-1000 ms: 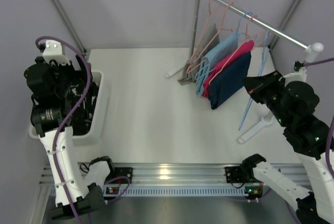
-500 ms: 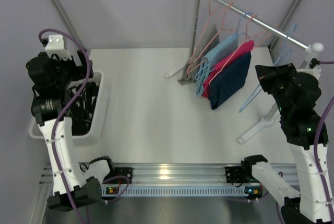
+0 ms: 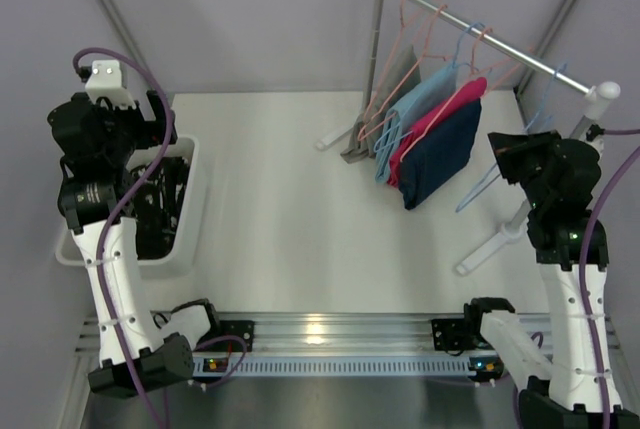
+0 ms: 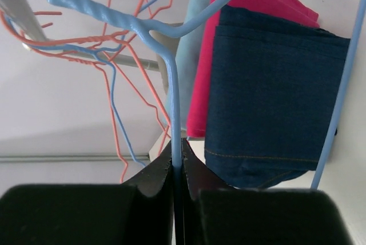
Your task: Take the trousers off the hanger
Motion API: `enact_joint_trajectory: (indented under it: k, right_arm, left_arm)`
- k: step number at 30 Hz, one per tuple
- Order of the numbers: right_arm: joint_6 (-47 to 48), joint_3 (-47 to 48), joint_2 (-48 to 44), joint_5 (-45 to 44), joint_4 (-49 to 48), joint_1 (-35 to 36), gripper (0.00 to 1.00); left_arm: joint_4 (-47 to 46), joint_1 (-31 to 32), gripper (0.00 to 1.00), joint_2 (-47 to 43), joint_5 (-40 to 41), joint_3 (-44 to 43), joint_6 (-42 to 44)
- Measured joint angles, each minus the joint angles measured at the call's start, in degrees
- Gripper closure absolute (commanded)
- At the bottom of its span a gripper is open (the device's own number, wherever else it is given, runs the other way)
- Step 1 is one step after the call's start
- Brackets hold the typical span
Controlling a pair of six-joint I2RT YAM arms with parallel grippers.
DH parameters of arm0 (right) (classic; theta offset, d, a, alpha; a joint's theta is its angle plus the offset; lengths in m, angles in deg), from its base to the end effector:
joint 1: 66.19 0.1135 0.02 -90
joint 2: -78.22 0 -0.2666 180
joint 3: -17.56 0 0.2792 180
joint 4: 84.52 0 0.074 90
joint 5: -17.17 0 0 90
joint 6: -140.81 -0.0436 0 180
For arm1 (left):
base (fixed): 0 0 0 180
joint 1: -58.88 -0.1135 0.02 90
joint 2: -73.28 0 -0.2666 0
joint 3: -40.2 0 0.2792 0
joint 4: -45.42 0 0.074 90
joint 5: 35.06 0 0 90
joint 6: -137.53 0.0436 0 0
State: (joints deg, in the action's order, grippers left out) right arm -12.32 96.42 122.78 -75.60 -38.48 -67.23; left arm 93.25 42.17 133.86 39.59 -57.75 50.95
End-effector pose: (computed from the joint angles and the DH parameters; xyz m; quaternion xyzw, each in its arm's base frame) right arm 0.1757 -0.0053 0.4340 0.4248 0.6489 0.3093 0.5502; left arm 0.2189 0.0537 0.4941 -0.0033 0.7665 0.0097 0.6422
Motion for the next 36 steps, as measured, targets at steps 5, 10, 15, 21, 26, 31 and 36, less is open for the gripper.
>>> enact_joint_trajectory:
  k: [5, 10, 15, 21, 26, 31, 36]
  right_arm:
    - [-0.3, -2.1, -1.2, 1.4, 0.0, -0.7, 0.7]
    - [1.8, -2.3, -4.5, 3.5, 0.0, -0.7, 0.57]
    - [6.2, -2.1, -7.9, 5.5, 0.3, -0.7, 0.31]
    - [12.7, 0.6, -12.0, 6.1, 3.2, -0.7, 0.23]
    - [17.7, 4.7, -14.0, 9.1, 4.1, -0.8, 0.23]
    - [21.0, 11.0, -12.5, 11.9, 4.1, -0.8, 0.21]
    - [21.1, 14.0, -10.6, 15.7, 2.8, -0.8, 0.27]
  left_arm:
    - [0.0, 0.0, 0.01, 0.2, 0.2, 0.0, 0.6]
    - [0.0, 0.0, 0.01, 0.2, 0.2, 0.0, 0.8]
    - [-0.1, 0.0, 0.01, 0.5, -0.1, 0.0, 0.7]
    - [-0.1, 0.0, 0.01, 1.0, -0.3, 0.0, -0.4]
    - [-0.1, 0.0, 0.01, 1.1, -0.3, 0.0, -0.7]
    - [-0.1, 0.0, 0.01, 1.1, -0.3, 0.0, -0.9]
    - [-0.2, 0.0, 0.01, 1.1, -0.3, 0.0, -1.1]
